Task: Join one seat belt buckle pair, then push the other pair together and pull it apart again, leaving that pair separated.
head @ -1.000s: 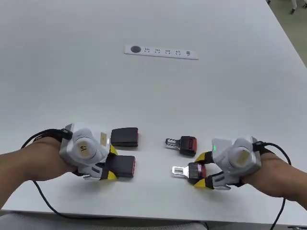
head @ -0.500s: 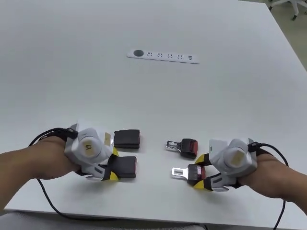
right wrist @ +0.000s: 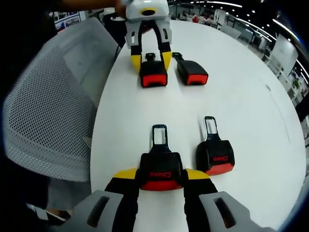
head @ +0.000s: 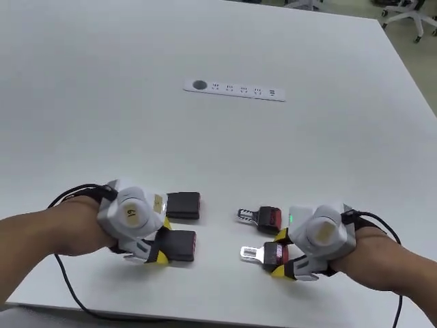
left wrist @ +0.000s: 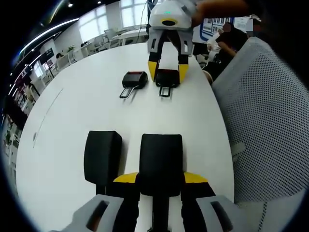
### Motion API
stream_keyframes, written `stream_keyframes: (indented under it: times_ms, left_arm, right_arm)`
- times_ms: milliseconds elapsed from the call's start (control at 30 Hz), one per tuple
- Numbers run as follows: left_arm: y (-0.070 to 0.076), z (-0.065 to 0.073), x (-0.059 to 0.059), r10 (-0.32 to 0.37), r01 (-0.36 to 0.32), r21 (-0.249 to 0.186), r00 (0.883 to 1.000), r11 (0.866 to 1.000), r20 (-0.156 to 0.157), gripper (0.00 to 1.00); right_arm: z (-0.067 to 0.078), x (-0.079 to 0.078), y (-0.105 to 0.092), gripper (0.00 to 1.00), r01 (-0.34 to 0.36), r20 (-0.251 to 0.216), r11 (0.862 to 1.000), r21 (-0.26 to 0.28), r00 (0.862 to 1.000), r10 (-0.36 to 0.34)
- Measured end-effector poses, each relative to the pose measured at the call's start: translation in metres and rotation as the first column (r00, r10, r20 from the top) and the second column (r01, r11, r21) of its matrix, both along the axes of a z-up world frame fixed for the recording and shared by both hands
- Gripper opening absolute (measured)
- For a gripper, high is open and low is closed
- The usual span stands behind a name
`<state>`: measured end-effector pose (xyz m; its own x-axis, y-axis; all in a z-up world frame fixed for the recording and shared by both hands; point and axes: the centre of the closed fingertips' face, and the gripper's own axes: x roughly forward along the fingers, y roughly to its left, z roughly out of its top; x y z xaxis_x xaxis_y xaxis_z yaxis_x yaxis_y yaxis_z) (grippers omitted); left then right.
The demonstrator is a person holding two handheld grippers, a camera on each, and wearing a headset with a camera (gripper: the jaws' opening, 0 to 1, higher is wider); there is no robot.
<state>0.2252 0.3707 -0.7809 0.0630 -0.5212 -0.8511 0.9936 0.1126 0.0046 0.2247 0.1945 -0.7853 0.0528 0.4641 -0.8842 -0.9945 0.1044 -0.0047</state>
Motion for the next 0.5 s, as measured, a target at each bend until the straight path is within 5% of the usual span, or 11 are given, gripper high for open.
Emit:
stream_keyframes:
  times_ms: [500]
  left_arm:
    - [-0.001, 0.002, 0.000, 0.004, -0.004, -0.010, 1.000, 1.000, -0.001, 0.34]
  right_arm:
    - [0.002, -0.002, 0.043, 0.33, -0.005, 0.004, 0.999, 0.051, 1.000, 0.005]
